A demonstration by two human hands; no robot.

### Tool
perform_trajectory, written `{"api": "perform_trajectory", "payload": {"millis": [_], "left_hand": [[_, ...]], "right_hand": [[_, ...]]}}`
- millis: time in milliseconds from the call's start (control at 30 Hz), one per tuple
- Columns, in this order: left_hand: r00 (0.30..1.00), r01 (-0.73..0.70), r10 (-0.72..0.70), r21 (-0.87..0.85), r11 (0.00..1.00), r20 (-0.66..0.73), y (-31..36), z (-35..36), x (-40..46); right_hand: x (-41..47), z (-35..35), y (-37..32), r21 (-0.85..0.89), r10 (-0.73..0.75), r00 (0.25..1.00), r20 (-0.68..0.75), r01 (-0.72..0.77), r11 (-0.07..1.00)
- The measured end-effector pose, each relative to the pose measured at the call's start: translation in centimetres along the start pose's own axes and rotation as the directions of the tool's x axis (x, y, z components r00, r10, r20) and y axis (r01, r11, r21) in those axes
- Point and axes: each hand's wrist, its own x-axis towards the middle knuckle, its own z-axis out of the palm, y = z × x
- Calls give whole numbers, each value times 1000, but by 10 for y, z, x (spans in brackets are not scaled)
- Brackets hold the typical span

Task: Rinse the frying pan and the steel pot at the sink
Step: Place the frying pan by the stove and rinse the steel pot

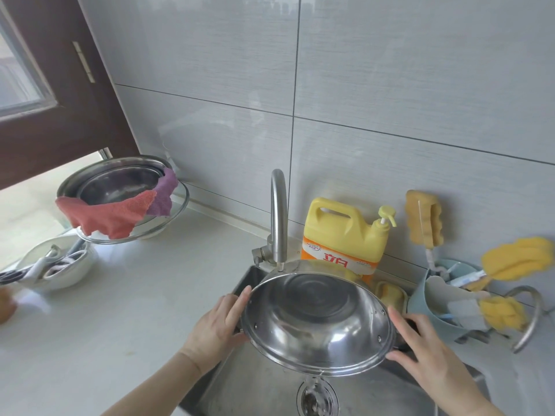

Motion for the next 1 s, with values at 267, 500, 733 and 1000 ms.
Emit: {"api": "perform_trajectory", "payload": {"millis": [267, 500, 733, 1000], "left_hand": [[986, 165, -166, -37, 986, -27, -40, -34, -49], [977, 206, -206, -3, 979, -51, -56, -47, -72], [994, 106, -106, -11, 994, -17, -27, -32, -42], [982, -158, 161, 40, 987, -96, 33, -8, 21]], "right_hand": [[39, 30, -41, 2, -191, 981, -27, 191, 982], [52, 45, -62, -4, -232, 973, -14, 232, 973], [17, 24, -33, -31, -182, 981, -65, 180, 983], [-45, -21, 4, 24, 31, 985, -171, -27, 999]]}}
